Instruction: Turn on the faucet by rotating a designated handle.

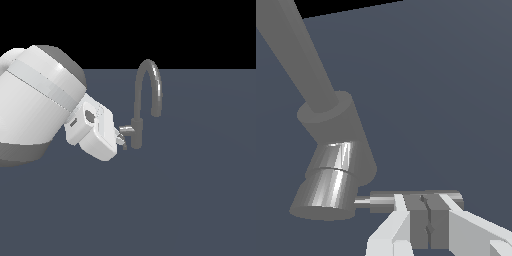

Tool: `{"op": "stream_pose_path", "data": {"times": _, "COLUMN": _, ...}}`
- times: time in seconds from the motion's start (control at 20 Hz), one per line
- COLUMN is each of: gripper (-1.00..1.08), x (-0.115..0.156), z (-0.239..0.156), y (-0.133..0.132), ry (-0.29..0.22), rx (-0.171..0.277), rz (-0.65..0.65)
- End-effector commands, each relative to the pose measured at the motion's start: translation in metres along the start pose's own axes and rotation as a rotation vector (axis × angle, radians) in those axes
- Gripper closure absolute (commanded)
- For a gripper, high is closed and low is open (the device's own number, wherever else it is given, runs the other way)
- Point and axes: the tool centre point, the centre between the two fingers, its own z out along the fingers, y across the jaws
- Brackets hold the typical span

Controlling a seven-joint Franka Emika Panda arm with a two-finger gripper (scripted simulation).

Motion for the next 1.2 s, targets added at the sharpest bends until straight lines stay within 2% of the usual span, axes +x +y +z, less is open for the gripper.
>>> {"op": "stream_pose_path", "data": {"times": 0.0, "gripper": 1.08, "x": -0.003, "z": 0.009, "y": 0.004, "ry": 0.006, "rx": -0.011, "rz": 0.001}}
{"op": "stream_pose_path", "data": {"times": 0.65, "gripper": 1.08, "x": -0.025, "z": 0.040, "y": 0.008, "ry": 0.014, "rx": -0.028, "rz": 0.021}}
{"op": "stream_pose_path", "data": {"times": 0.7, "gripper": 1.08, "x": -0.025, "z": 0.022, "y": -0.011, "ry": -0.008, "rx": 0.012, "rz": -0.023}}
{"op": "stream_pose_path", "data": {"times": 1.15, "gripper": 1.08, "x": -0.037, "z": 0.041, "y": -0.020, "ry": 0.002, "rx": -0.006, "rz": -0.003}}
